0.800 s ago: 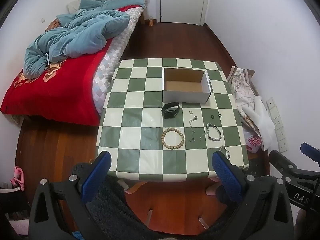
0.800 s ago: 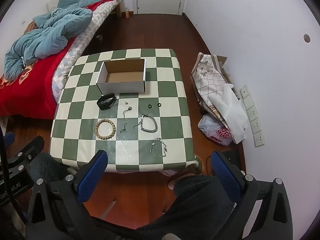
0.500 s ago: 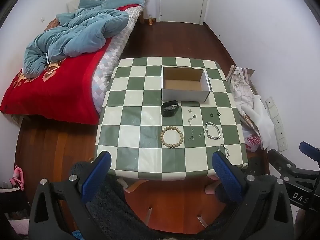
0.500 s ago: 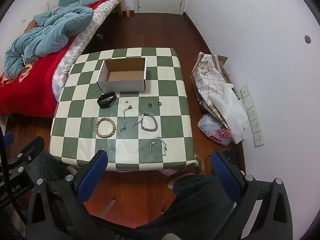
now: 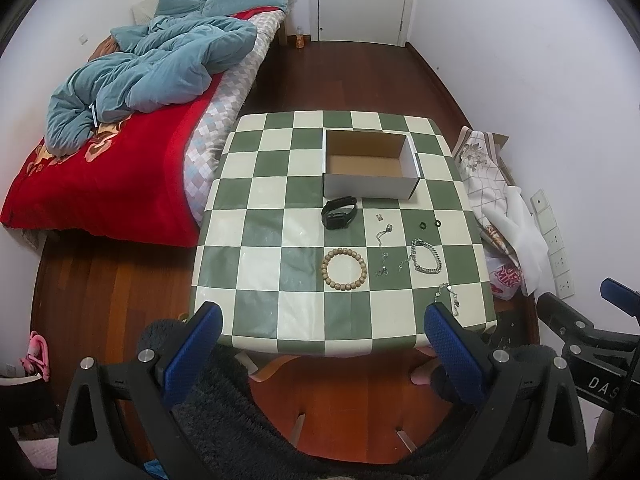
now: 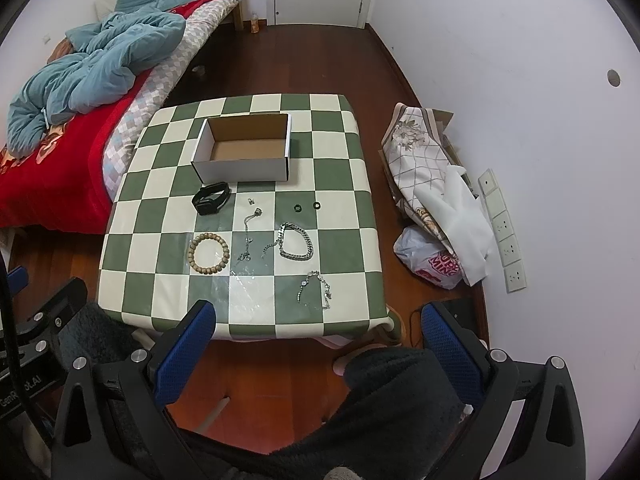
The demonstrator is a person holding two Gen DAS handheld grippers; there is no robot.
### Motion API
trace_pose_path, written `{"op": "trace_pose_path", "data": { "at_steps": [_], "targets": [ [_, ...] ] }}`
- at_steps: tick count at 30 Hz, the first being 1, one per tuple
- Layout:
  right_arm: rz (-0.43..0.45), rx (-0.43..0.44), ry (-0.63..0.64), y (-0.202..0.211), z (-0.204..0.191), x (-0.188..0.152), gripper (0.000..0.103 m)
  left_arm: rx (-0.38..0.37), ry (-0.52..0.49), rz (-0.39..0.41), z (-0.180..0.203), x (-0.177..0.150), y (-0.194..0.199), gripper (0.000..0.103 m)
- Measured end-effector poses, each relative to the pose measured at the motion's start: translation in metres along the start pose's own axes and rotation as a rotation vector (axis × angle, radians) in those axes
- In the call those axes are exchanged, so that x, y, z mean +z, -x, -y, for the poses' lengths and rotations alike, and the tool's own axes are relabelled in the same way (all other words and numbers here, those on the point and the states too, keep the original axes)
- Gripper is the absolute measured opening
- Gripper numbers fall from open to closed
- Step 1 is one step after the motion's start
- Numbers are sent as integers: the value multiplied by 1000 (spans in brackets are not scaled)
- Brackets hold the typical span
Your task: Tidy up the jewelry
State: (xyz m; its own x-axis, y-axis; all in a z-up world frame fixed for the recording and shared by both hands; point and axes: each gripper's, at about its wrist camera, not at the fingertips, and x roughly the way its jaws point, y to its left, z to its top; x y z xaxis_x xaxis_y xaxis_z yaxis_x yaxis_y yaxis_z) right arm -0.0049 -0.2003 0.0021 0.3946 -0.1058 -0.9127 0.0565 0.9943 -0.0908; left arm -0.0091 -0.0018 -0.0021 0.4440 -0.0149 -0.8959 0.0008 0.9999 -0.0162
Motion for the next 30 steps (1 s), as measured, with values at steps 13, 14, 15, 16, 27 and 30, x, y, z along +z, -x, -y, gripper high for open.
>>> {"op": "trace_pose_path", "data": {
  "at_steps": [13, 14, 15, 16, 27, 30],
  "targets": [
    [-5, -1, 1, 0, -2, -2, 103, 0, -6, -11, -4, -5, -4, 103],
    [-5, -1, -1, 0, -1, -2, 103, 1, -6, -10, -3, -5, -4, 103],
    [-4, -1, -2, 0, -1, -1, 103, 2, -6, -10, -3, -4, -4, 103],
    [-3, -2, -3, 0, -2, -2, 103, 2, -6, -10, -3, -5, -4, 103],
    [-3, 0, -4, 1, 1, -3, 103, 2, -7, -7, -4, -4, -1, 103],
    [-3, -1, -2, 1, 1, -3, 103, 1, -7, -4, -3, -3, 0, 103]
  ]
}}
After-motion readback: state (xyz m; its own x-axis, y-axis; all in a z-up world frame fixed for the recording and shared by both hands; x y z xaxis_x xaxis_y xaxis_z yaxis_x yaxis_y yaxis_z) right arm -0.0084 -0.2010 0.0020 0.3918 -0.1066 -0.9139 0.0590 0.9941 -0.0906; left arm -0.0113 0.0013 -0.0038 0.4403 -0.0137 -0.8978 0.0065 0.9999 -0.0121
